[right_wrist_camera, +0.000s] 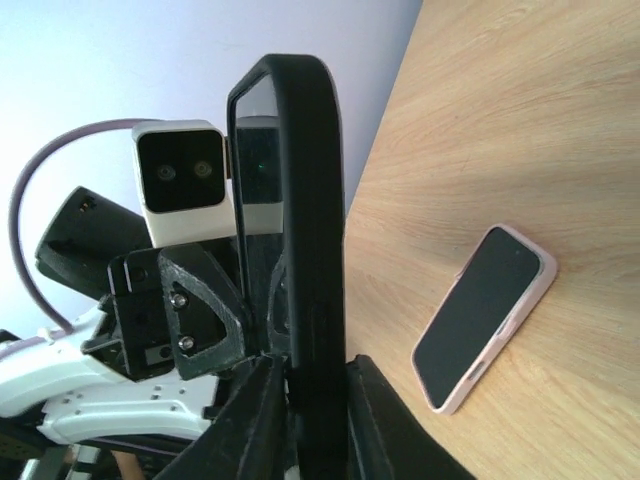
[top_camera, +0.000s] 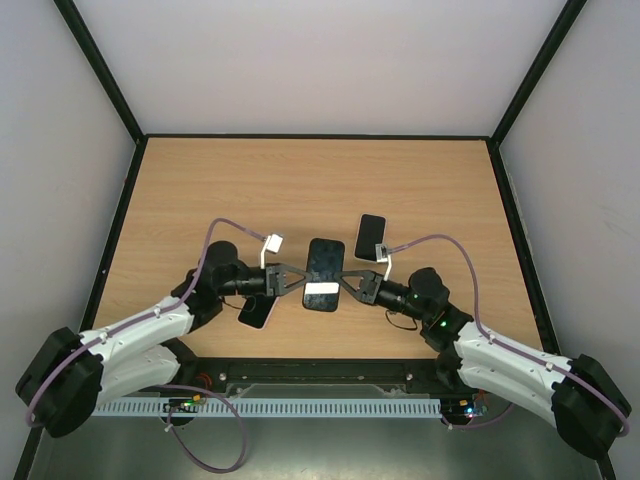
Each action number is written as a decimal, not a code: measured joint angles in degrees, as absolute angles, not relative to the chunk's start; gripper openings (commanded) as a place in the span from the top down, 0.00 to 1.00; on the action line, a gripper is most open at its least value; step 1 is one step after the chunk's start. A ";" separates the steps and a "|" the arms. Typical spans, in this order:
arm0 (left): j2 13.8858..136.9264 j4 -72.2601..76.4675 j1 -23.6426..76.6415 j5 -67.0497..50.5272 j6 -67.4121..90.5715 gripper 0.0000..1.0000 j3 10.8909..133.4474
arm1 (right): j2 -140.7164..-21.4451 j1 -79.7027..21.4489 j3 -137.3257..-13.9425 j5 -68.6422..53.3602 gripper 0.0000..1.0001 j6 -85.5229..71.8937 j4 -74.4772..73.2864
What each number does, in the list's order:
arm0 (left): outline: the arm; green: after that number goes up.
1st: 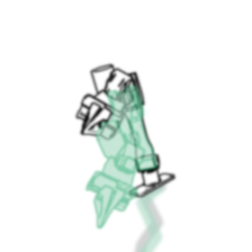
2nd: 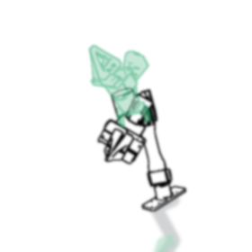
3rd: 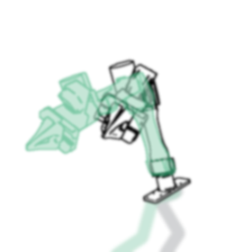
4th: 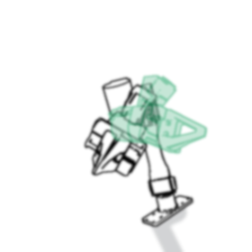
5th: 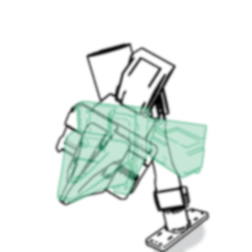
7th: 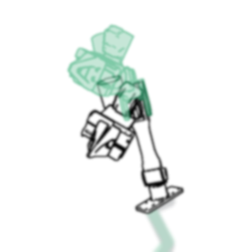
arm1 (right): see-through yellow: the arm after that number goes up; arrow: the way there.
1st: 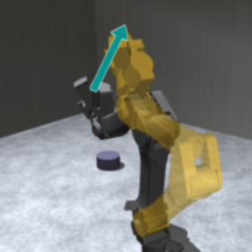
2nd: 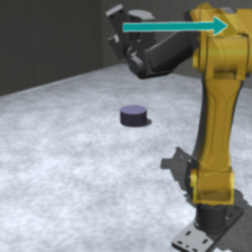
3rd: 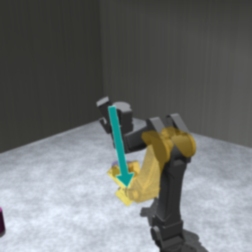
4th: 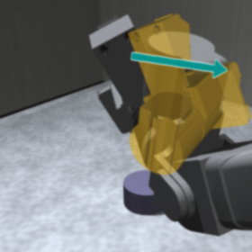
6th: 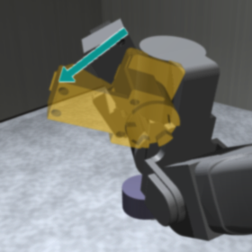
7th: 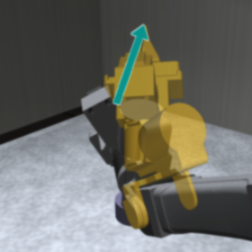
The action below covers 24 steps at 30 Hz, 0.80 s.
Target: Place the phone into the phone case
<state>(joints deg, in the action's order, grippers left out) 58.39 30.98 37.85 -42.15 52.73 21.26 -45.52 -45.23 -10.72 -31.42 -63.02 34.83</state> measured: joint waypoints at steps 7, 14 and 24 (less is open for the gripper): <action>59.96 22.68 36.62 -36.95 48.90 0.98 23.38 | -43.38 -45.25 -10.76 -27.64 0.22 -62.43 29.93; 63.86 15.11 28.97 -32.93 45.71 0.98 24.21 | -40.29 -45.23 -11.77 -23.11 0.03 -60.12 22.70; 80.12 13.85 20.27 -31.46 43.68 0.97 32.25 | -39.83 -45.25 -13.76 -19.88 0.02 -57.74 17.52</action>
